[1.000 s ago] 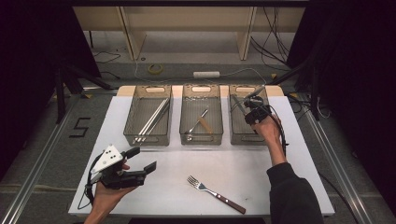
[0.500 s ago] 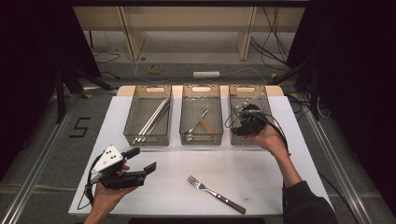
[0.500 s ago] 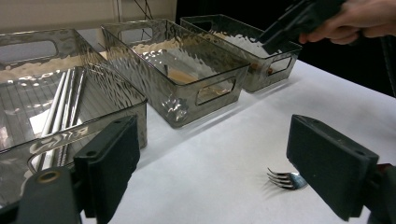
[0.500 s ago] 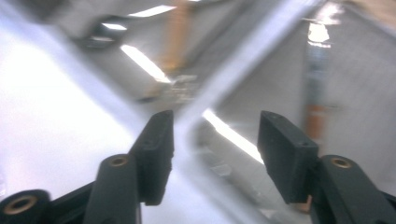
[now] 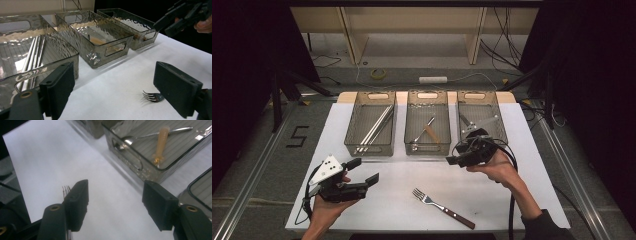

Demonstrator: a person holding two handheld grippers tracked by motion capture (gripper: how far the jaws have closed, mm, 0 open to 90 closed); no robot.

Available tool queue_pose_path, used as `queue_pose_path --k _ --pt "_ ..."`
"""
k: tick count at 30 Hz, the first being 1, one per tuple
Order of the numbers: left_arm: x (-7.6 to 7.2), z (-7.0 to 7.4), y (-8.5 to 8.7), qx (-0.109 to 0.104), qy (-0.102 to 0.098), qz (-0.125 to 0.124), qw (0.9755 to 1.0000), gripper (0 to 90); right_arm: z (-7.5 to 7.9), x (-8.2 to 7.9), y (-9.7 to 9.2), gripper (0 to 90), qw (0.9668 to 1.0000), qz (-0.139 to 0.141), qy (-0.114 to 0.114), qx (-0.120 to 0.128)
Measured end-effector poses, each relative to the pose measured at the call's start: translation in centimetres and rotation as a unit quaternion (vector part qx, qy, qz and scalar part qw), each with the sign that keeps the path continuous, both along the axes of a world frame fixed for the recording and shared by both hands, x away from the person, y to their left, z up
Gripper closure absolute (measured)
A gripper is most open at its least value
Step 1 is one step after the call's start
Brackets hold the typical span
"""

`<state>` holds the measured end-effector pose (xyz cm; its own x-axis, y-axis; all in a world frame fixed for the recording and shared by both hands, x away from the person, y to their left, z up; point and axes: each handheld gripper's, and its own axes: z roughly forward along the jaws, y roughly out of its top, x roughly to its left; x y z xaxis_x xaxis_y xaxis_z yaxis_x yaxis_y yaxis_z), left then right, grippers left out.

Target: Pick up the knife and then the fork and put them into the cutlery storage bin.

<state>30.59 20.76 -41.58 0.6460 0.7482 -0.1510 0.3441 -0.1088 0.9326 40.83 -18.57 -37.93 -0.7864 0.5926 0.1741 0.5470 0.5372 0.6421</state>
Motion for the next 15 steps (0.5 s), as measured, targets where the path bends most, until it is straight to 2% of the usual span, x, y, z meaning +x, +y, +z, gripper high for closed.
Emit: queue_pose_path --k 8,15 --pt "-0.2 0.1 0.1 0.001 -0.007 0.002 1.0 16.8 -1.0 -1.7 0.7 36.0 0.9992 0.032 0.012 -0.021" --pt "-0.3 0.1 0.1 -0.001 -0.008 0.003 1.0 16.8 -2.3 -3.0 1.4 35.8 0.997 0.051 0.022 -0.054"
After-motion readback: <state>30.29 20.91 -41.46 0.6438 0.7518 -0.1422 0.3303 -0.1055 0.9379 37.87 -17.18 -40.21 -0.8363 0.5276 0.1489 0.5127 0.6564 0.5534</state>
